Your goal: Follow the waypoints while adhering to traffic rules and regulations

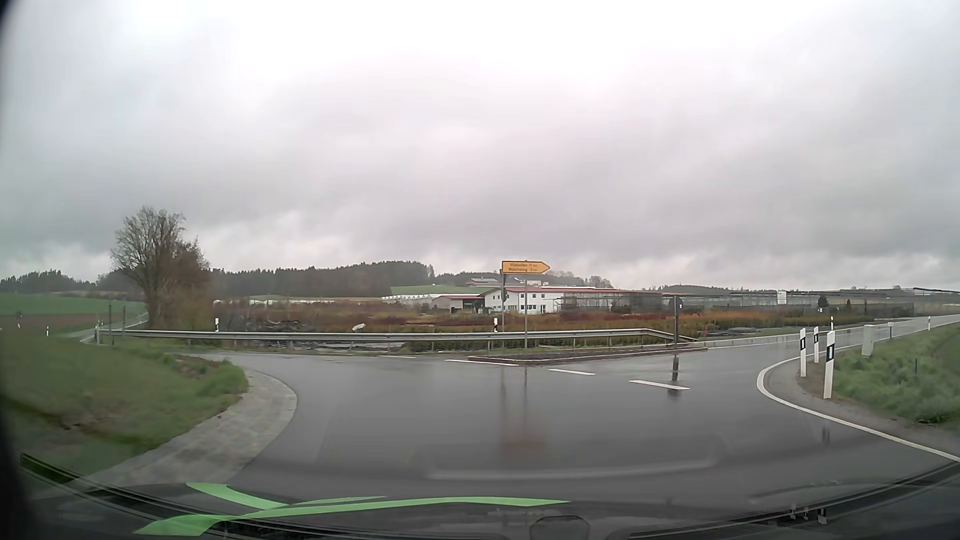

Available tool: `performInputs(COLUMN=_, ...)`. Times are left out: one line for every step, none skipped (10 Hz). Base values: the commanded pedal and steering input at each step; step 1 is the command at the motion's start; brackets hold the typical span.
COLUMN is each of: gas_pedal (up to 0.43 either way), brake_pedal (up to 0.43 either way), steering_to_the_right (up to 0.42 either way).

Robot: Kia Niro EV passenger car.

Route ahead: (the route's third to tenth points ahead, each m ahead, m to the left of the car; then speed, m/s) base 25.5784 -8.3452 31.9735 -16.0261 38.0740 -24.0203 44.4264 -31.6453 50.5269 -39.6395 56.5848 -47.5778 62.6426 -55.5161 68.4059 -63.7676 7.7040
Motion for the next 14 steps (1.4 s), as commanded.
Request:
performInputs(gas_pedal=0.150, brake_pedal=0.000, steering_to_the_right=0.110)
performInputs(gas_pedal=0.150, brake_pedal=0.000, steering_to_the_right=0.119)
performInputs(gas_pedal=0.150, brake_pedal=0.000, steering_to_the_right=0.131)
performInputs(gas_pedal=0.150, brake_pedal=0.000, steering_to_the_right=0.139)
performInputs(gas_pedal=0.150, brake_pedal=0.000, steering_to_the_right=0.140)
performInputs(gas_pedal=0.150, brake_pedal=0.000, steering_to_the_right=0.141)
performInputs(gas_pedal=0.150, brake_pedal=0.000, steering_to_the_right=0.145)
performInputs(gas_pedal=0.150, brake_pedal=0.000, steering_to_the_right=0.152)
performInputs(gas_pedal=0.150, brake_pedal=0.000, steering_to_the_right=0.160)
performInputs(gas_pedal=0.150, brake_pedal=0.000, steering_to_the_right=0.165)
performInputs(gas_pedal=0.157, brake_pedal=0.000, steering_to_the_right=0.165)
performInputs(gas_pedal=0.157, brake_pedal=0.000, steering_to_the_right=0.165)
performInputs(gas_pedal=0.169, brake_pedal=0.000, steering_to_the_right=0.164)
performInputs(gas_pedal=0.189, brake_pedal=0.000, steering_to_the_right=0.163)
